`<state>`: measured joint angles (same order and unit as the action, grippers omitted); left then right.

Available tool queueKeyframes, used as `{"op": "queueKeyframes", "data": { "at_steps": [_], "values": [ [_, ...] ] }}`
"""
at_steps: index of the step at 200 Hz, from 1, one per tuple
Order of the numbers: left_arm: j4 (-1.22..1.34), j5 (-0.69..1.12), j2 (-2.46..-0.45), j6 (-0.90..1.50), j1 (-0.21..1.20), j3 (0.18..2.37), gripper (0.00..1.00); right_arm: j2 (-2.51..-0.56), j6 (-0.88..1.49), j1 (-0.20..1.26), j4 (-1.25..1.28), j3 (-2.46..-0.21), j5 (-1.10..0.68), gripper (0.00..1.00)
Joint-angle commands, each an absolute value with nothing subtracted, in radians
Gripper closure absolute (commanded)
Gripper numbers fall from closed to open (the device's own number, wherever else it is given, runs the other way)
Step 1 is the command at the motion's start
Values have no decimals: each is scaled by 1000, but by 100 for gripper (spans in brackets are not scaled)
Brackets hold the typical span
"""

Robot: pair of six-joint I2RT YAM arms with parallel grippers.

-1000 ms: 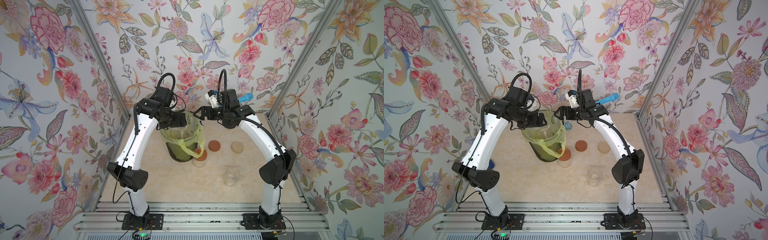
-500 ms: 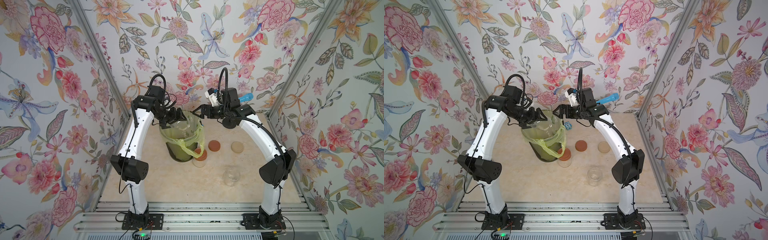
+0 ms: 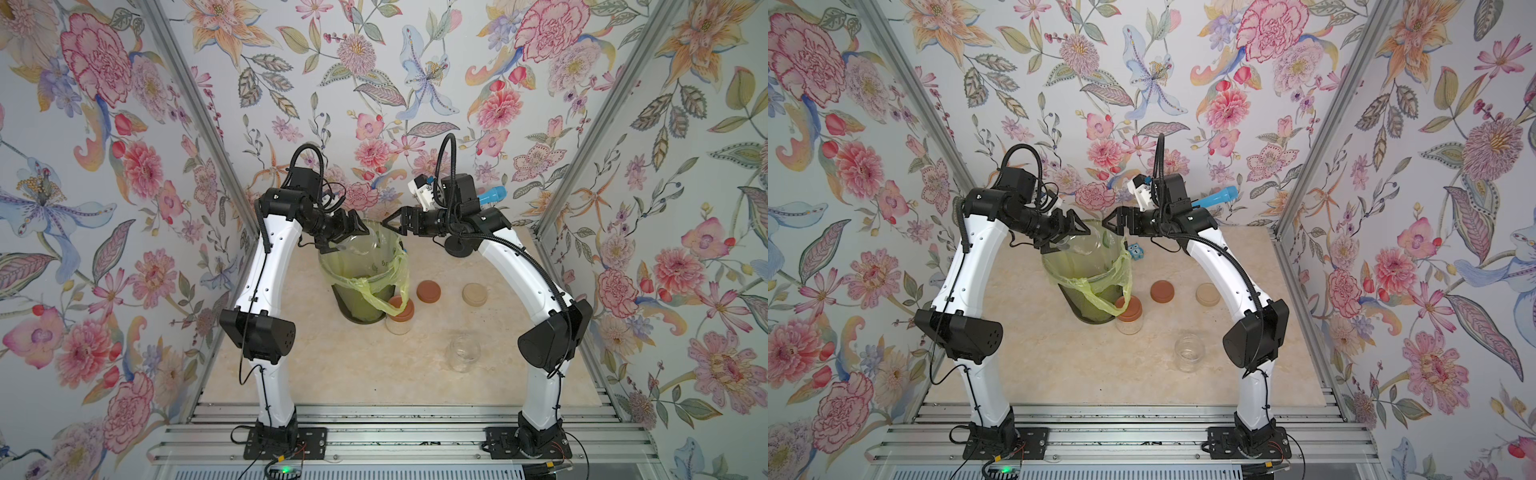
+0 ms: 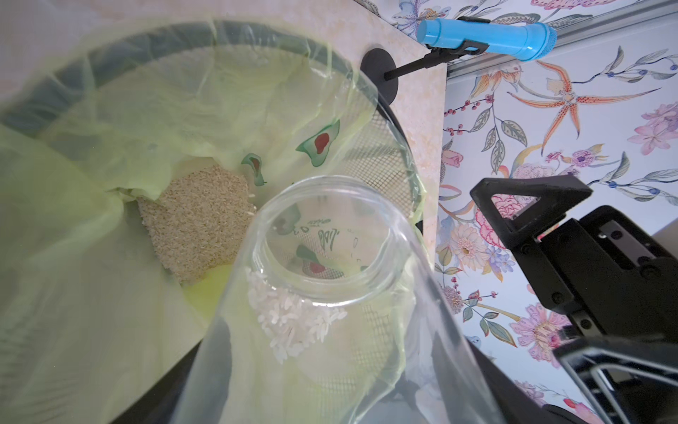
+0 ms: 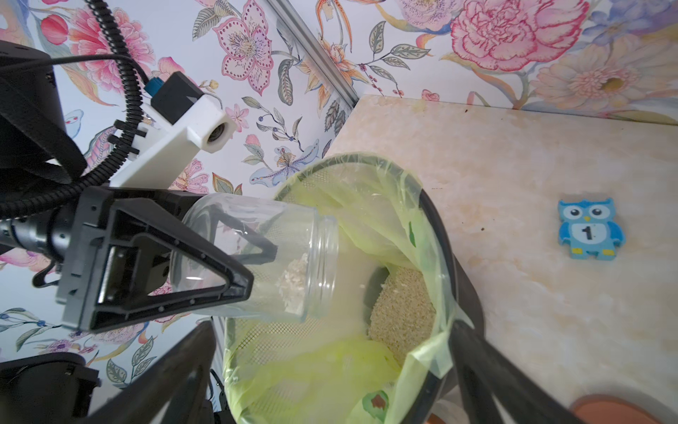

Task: Empty moldy rice from jars
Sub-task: Pour the moldy rice from the jar into the trash bin.

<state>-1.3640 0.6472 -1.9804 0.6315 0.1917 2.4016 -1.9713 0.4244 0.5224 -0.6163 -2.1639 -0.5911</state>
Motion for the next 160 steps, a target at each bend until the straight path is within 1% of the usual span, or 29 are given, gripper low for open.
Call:
{"op": "queueKeyframes", "data": {
  "at_steps": [1, 16, 57, 67, 78, 94, 110, 132, 160],
  "values": [
    [-1297, 557, -1862, 556, 190, 2367, 100, -1991, 502, 532, -606, -2208, -646, 0],
    [-1216, 507, -1795, 526, 189, 2290, 100, -1994, 543, 538, -606, -2221, -651, 0],
    [-1003, 371, -1605, 476, 195, 1994, 100, -2000, 705, 553, -606, -2258, -674, 0],
    [-938, 365, -1573, 471, 202, 1925, 100, -2007, 749, 561, -606, -2271, -679, 0],
    [-854, 345, -1493, 475, 215, 1838, 100, -2019, 795, 573, -606, -2294, -689, 0],
    [-661, 363, -1404, 478, 221, 1686, 100, -2043, 870, 589, -606, -2319, -712, 0],
    [-524, 364, -1338, 470, 219, 1579, 100, -2064, 938, 602, -608, -2342, -740, 0],
    [-403, 394, -1306, 441, 227, 1503, 100, -2078, 1006, 617, -607, -2361, -762, 0],
    [-344, 387, -1305, 380, 245, 1476, 100, -2093, 1077, 621, -608, -2366, -785, 0]
  ]
}}
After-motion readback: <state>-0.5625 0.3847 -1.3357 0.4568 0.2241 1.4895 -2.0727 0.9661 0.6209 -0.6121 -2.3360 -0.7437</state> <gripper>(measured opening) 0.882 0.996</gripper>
